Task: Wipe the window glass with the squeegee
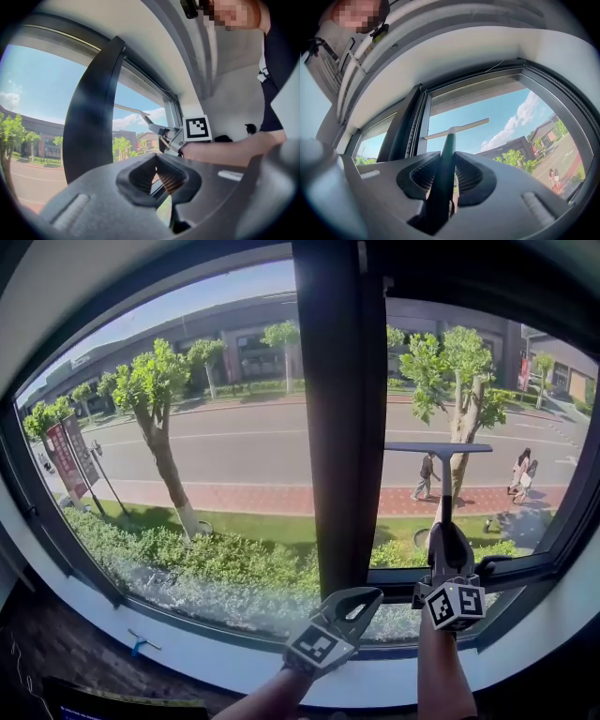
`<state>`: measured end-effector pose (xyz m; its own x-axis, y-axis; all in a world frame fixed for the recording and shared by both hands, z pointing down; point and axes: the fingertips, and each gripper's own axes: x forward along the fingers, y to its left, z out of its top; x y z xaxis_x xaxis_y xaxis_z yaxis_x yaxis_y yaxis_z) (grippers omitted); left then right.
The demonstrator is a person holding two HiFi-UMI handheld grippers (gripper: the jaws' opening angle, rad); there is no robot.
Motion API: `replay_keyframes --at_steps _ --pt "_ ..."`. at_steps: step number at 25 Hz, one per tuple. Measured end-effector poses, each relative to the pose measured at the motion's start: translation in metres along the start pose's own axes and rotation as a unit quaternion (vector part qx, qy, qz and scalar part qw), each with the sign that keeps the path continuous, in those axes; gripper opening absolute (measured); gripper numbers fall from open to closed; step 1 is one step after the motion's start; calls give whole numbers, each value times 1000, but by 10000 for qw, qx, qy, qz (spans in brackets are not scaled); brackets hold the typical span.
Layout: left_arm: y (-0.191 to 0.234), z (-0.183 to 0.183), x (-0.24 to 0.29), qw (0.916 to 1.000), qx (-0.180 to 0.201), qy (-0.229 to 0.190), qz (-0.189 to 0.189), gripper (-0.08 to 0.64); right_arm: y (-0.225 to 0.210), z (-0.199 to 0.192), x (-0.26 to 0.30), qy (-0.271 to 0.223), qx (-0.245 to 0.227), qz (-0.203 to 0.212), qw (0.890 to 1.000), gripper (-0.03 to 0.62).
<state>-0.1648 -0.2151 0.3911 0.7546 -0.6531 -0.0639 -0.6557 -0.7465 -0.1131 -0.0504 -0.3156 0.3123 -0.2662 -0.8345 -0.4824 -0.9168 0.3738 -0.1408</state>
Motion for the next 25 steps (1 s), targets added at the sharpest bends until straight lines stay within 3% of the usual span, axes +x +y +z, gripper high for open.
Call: replay_keyframes --at_steps 25 --pt "-17 -21 1 9988 -251 262 -337 3 -3 -70 -59 827 131 -299 9960 97"
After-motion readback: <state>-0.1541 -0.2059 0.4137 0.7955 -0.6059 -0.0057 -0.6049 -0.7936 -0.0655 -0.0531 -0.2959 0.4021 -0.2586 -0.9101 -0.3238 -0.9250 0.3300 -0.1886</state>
